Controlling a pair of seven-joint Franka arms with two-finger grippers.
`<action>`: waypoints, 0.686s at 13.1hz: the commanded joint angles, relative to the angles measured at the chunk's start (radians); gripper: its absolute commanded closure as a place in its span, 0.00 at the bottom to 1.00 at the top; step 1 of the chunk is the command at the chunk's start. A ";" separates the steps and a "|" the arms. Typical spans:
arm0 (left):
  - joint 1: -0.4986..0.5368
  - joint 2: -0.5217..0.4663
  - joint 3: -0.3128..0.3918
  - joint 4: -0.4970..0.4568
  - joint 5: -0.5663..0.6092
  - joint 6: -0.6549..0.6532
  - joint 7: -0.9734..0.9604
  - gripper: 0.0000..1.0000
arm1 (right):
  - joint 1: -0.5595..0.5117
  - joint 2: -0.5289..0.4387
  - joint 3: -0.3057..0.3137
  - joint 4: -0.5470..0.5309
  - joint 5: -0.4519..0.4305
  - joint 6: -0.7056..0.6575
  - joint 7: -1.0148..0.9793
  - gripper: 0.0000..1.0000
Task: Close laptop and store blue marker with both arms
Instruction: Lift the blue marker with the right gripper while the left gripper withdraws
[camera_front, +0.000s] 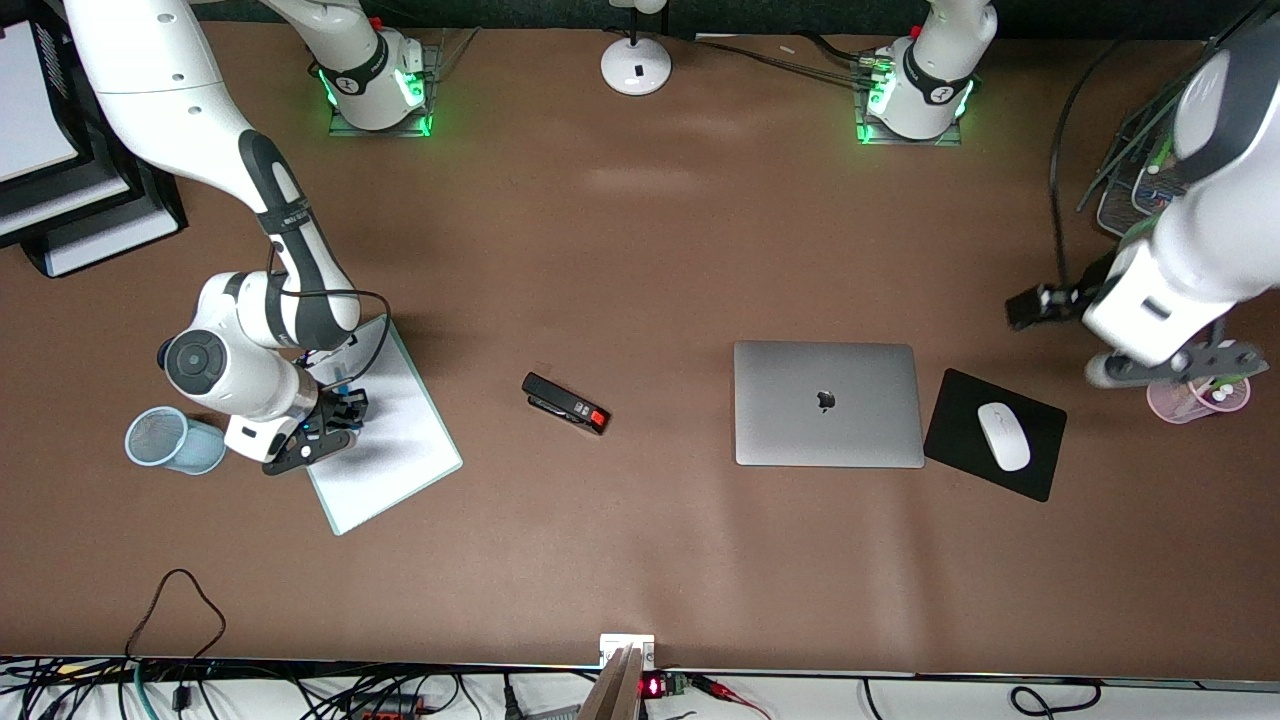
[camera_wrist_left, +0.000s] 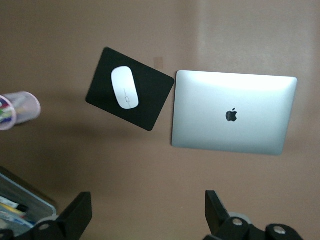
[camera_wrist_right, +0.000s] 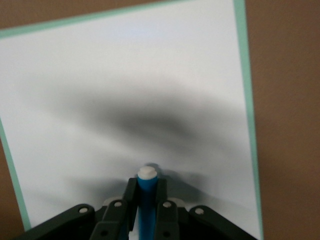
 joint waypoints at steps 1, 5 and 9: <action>0.023 -0.094 -0.009 -0.029 -0.039 -0.020 0.059 0.00 | -0.008 -0.018 0.002 0.058 0.023 -0.034 -0.019 0.94; 0.048 -0.163 -0.009 -0.030 -0.048 -0.061 0.113 0.00 | -0.064 -0.103 -0.001 0.092 0.023 -0.060 -0.115 0.94; 0.106 -0.220 -0.007 -0.041 -0.127 -0.098 0.194 0.00 | -0.144 -0.187 0.002 0.095 0.026 -0.086 -0.356 0.94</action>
